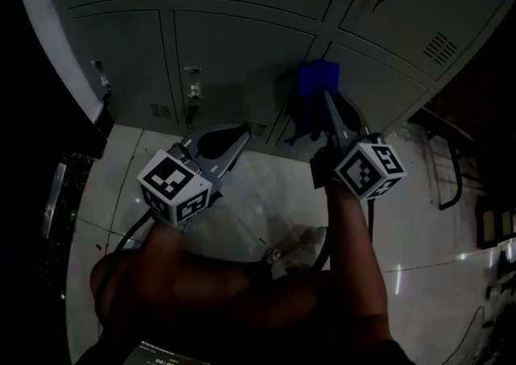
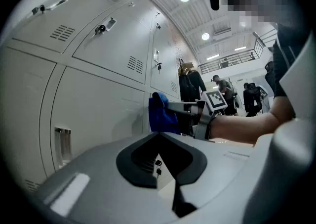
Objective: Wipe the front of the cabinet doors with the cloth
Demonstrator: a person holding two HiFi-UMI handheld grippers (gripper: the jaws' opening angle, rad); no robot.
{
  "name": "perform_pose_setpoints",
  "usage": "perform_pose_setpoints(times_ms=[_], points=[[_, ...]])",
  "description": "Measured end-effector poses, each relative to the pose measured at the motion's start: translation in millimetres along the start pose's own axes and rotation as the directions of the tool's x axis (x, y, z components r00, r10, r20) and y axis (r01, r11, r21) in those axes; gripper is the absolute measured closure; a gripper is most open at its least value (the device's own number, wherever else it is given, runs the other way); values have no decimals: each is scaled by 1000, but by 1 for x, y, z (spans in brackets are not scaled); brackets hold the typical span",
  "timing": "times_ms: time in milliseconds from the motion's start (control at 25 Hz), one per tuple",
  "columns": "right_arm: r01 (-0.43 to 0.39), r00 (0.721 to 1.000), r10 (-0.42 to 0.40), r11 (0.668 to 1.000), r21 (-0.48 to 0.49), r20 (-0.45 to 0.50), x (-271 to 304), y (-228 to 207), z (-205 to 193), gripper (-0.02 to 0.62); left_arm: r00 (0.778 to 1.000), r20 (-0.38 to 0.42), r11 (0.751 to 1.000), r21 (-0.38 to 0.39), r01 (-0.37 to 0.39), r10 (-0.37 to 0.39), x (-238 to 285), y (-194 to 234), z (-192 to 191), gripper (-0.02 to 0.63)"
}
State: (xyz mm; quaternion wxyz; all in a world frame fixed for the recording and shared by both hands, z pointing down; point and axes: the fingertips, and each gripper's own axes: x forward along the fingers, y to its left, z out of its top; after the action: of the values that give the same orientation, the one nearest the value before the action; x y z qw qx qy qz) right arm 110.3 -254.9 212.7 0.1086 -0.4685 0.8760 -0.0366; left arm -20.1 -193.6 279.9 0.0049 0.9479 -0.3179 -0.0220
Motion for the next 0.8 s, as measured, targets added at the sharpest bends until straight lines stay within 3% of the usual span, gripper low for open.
perform_pose_setpoints(times_ms=[320, 800], points=[[36, 999, -32, 995, -94, 39, 27, -25, 15, 535, 1000, -12, 1000, 22, 3, -3, 3, 3, -7, 600], [145, 985, -135, 985, -91, 107, 5, -78, 32, 535, 999, -35, 1000, 20, -8, 8, 3, -2, -20, 600]])
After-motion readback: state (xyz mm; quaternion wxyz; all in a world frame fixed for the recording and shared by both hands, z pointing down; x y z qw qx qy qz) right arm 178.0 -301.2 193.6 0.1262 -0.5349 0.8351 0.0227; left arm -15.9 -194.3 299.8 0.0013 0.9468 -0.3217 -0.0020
